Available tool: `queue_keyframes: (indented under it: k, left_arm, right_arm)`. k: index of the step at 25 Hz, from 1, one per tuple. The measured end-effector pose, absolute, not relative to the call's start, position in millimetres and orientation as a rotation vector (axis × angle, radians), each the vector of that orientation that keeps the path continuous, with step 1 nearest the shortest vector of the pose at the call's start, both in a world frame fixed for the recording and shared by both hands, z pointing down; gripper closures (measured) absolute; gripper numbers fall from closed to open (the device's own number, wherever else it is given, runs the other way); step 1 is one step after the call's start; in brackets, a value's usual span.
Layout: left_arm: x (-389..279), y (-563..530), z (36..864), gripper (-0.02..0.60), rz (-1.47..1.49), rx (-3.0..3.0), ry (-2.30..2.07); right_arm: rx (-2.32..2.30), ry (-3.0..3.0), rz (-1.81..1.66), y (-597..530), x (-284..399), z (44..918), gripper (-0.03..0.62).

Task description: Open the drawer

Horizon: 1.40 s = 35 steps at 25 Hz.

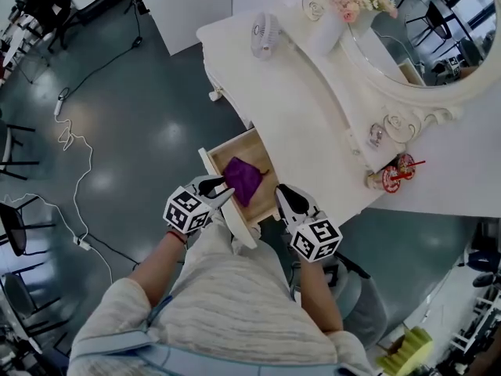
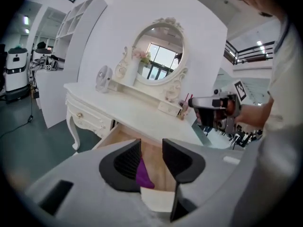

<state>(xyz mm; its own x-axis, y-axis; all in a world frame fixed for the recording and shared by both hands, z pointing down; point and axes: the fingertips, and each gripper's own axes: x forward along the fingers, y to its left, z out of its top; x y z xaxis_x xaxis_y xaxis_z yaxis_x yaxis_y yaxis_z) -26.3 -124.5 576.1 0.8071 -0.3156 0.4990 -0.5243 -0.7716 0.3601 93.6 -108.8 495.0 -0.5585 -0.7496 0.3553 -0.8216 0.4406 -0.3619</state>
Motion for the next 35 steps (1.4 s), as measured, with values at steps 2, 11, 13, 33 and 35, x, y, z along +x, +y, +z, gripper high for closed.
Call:
queue_keyframes:
  k: [2,11,13,33,35]
  left_arm:
    - [-15.5,-127.1,552.4,0.435,0.504,2.544,-0.605]
    - [23.7,-122.1,468.3,0.553,0.31,2.714,-0.507]
    - [29.5,-118.9,460.5,0.561,0.308,2.738,-0.487]
    - [37.0,-107.4,443.5,0.566,0.299,2.765,-0.488]
    - [36.8,-105.6,442.5,0.566,0.298,2.766,-0.483]
  right_arm:
    - [1.389,-2.574,0.737,-106.4,91.8,481.3,0.582]
    - [1.367,-2.652,0.601,-95.9,92.5,434.0,0.583]
    - [1.35,-2.649,0.572,-93.6,91.4,429.5,0.585]
    - [1.332,-2.656,0.503,-91.1,100.0,420.2,0.585]
    - [1.329,-2.658,0.502,-90.8,98.2,419.4,0.586]
